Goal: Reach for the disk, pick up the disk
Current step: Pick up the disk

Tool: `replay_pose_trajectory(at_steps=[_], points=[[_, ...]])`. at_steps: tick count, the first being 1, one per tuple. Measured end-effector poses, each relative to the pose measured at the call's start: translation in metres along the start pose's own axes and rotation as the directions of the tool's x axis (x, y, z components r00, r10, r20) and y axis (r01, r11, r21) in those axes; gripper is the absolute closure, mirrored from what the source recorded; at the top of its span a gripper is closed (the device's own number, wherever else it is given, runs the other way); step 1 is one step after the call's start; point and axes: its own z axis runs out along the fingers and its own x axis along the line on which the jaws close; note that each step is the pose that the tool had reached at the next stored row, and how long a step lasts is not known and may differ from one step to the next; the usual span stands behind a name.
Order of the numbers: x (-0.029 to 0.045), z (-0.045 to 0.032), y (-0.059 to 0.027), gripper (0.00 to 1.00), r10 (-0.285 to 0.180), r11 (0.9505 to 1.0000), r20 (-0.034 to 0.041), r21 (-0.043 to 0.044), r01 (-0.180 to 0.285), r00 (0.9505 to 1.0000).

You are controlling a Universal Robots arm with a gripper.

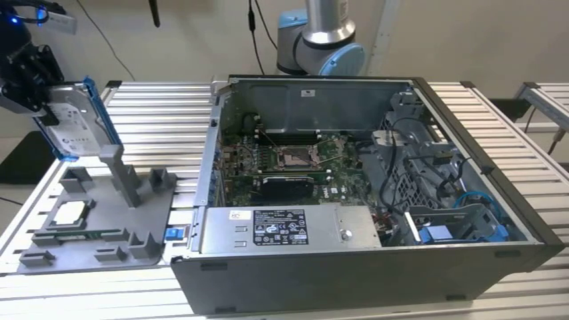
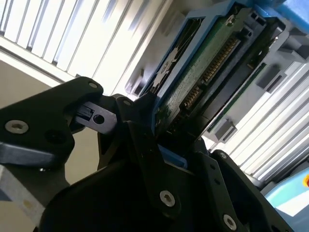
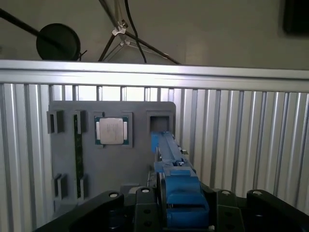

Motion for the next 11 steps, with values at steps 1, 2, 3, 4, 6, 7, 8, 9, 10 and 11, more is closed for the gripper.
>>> replay_pose_trajectory(at_steps=[1, 2, 3, 4, 6, 7, 8, 9, 10, 11], points=[[-0.0001, -0.0026, -0.0001, 1.0, 0.0, 1.0, 0.0, 0.0008, 0.0, 1.0], [-0.0003, -0.0055, -0.0002, 1.0, 0.0, 1.0, 0.0, 0.0012, 0.0, 1.0], [-0.0004, -0.0088, -0.0004, 1.0, 0.0, 1.0, 0.0, 0.0017, 0.0, 1.0], [-0.0006, -0.012, -0.0006, 1.0, -0.001, 1.0, 0.0, 0.0019, 0.001, 1.0], [-0.0008, -0.0179, -0.0009, 1.0, -0.001, 1.0, -0.0001, 0.0019, 0.001, 1.0], [-0.001, -0.0203, -0.001, 1.0, -0.001, 1.0, 0.0, 0.0021, 0.001, 1.0], [-0.0011, -0.0225, -0.0011, 1.0, -0.001, 1.0, 0.0, 0.0024, 0.001, 1.0], [-0.0012, -0.0246, -0.0012, 1.0, -0.001, 1.0, 0.0, 0.0028, 0.001, 1.0], [-0.0012, -0.0264, -0.0013, 1.0, -0.001, 1.0, 0.0, 0.0032, 0.001, 1.0], [-0.0013, -0.0284, -0.0014, 1.0, -0.001, 1.0, 0.0, 0.0038, 0.001, 1.0]])
